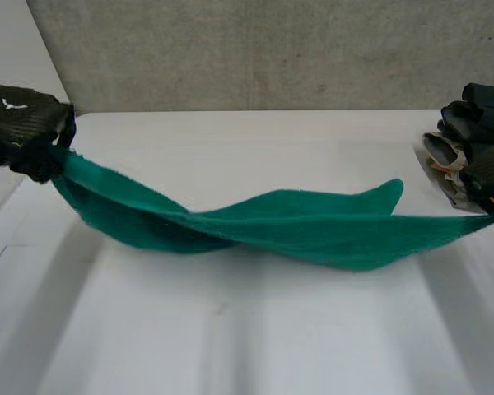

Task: Fold the laundry.

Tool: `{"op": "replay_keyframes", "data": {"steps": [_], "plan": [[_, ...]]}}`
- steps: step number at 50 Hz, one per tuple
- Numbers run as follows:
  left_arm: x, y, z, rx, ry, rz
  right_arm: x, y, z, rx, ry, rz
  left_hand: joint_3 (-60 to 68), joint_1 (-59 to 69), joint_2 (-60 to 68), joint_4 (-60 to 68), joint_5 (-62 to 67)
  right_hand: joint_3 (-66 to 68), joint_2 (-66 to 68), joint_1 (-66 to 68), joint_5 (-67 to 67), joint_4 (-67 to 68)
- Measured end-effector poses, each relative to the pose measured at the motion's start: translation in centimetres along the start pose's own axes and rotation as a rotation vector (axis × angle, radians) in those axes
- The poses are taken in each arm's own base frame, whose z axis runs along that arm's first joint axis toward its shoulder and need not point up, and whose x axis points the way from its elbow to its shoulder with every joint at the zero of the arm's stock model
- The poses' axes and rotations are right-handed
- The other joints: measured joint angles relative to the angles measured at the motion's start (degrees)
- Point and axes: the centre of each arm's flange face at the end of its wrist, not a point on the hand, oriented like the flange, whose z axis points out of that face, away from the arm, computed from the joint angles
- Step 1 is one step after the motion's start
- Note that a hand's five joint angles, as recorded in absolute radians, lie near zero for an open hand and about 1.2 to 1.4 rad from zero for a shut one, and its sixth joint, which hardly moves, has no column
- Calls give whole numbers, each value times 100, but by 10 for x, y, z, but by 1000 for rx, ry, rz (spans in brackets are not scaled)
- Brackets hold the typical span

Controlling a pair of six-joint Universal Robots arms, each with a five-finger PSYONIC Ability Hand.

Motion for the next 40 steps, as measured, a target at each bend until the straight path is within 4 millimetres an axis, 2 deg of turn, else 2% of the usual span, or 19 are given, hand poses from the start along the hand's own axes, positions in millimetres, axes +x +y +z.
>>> {"op": "replay_keyframes", "data": {"steps": [3,6,9,10,13,14,15,16,18,21,24,25,27,29,32,34,38,40], "plan": [[-2,0,0,3,4,-53,0,-1,-3,1,0,13,0,0,0,0,0,0,0,0,0,0],[2,11,13,-38,23,-99,-6,1,6,-8,-30,26,0,0,0,0,0,0,0,0,0,0],[9,29,37,-110,44,-119,-17,3,24,-17,-76,26,0,0,11,1,0,0,0,0,0,0],[12,36,51,-136,48,-113,-21,2,34,-18,-86,22,1,0,14,1,0,0,0,0,0,0],[16,47,83,-167,42,-87,-26,-3,59,-7,-69,13,1,0,16,2,0,0,0,0,0,0],[16,47,87,-167,40,-82,-26,-5,63,-1,-59,13,1,0,16,2,0,0,0,0,0,0],[15,46,102,-152,26,-68,-23,-12,77,29,-12,16,2,0,16,2,0,0,0,0,0,0],[13,43,110,-137,16,-62,-20,-17,84,51,20,20,2,0,16,2,0,0,0,0,0,0],[5,24,130,-49,-23,-54,-2,-38,101,160,150,57,2,0,16,2,0,0,0,0,0,1],[-8,-9,142,99,-75,-68,27,-66,109,327,314,133,2,0,16,3,0,0,0,0,0,1],[-31,-61,142,337,-154,-120,68,-101,103,579,512,267,2,0,16,3,0,0,0,0,0,1],[-35,-70,141,380,-168,-132,74,-105,100,619,537,287,2,0,16,3,0,0,0,0,0,1],[-50,-101,133,539,-219,-186,100,-124,85,795,643,372,2,0,16,3,0,0,0,0,0,1],[-60,-120,126,649,-250,-236,115,-134,73,898,692,416,2,0,16,3,0,0,0,0,0,1],[-67,-132,120,736,-269,-292,122,-139,64,954,704,439,2,0,16,2,0,0,0,0,24,1],[-67,-131,120,746,-270,-306,121,-139,64,954,695,440,2,0,16,2,0,0,0,0,29,2],[-62,-113,127,698,-252,-336,108,-130,72,890,615,427,2,0,16,3,0,0,0,0,28,1],[-55,-91,135,624,-233,-341,95,-118,83,821,548,419,2,0,16,3,0,0,0,0,30,2]]}}
